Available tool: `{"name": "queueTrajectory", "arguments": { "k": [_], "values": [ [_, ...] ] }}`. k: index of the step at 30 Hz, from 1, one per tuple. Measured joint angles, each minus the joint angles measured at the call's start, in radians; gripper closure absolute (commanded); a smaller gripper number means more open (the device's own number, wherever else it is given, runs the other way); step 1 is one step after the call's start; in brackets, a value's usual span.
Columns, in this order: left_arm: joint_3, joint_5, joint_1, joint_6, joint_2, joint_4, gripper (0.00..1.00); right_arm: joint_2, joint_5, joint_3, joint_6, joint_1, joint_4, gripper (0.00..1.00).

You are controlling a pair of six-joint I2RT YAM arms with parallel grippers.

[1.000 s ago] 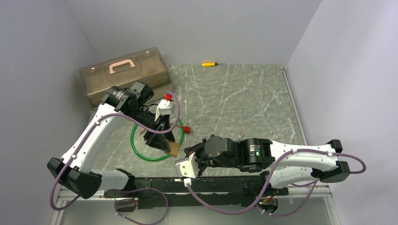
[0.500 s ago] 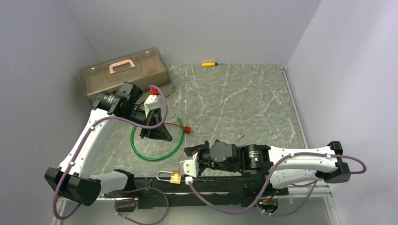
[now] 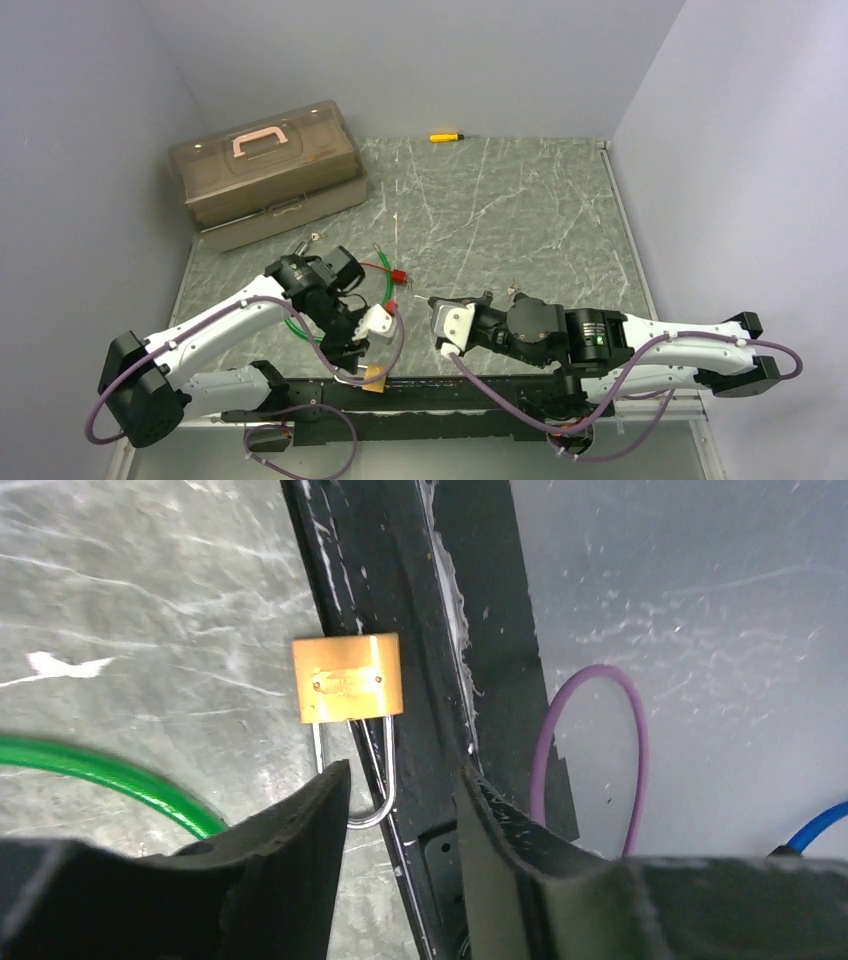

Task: Unlock with the key
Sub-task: Move the lock to the center of the board.

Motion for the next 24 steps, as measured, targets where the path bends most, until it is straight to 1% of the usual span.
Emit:
{"name": "queueTrajectory", "arguments": {
  "k": [2, 3, 4, 7, 11, 13, 17, 19, 21, 24],
  "values": [
    [-0.037, -0.059, -0.074, -0.018, -0.002, 0.041, 0.48, -0.018, 0.018, -0.008, 0.021, 0.0, -0.003, 1.0],
    [-0.05, -0.084, -0.094, -0.026, 0.002, 0.064, 0.42, -0.026, 0.026, -0.008, 0.031, 0.0, -0.003, 1.0],
    [-0.06, -0.108, -0.111, -0.034, 0.007, 0.087, 0.39, -0.034, 0.035, -0.008, 0.041, 0.0, -0.002, 1.0],
    [-0.106, -0.19, -0.171, -0.072, 0.026, 0.182, 0.39, -0.056, 0.061, -0.008, 0.06, 0.0, -0.001, 1.0],
    [-0.19, -0.281, -0.235, -0.107, 0.055, 0.301, 0.43, -0.064, 0.087, -0.008, 0.069, 0.0, -0.001, 1.0],
    [-0.223, -0.325, -0.249, -0.112, 0.071, 0.34, 0.46, -0.067, 0.1, -0.008, 0.069, 0.0, 0.001, 1.0],
    [-0.257, -0.409, -0.253, -0.114, 0.082, 0.396, 0.59, -0.077, 0.12, -0.009, 0.07, 0.0, 0.01, 1.0],
    [-0.263, -0.439, -0.253, -0.124, 0.082, 0.421, 0.63, -0.084, 0.128, -0.01, 0.071, 0.0, 0.02, 1.0],
    [-0.27, -0.471, -0.254, -0.141, 0.082, 0.455, 0.64, -0.093, 0.135, -0.013, 0.075, 0.0, 0.032, 1.0],
    [-0.282, -0.502, -0.254, -0.165, 0.089, 0.491, 0.63, -0.101, 0.147, -0.018, 0.077, 0.0, 0.054, 1.0]
  ]
}}
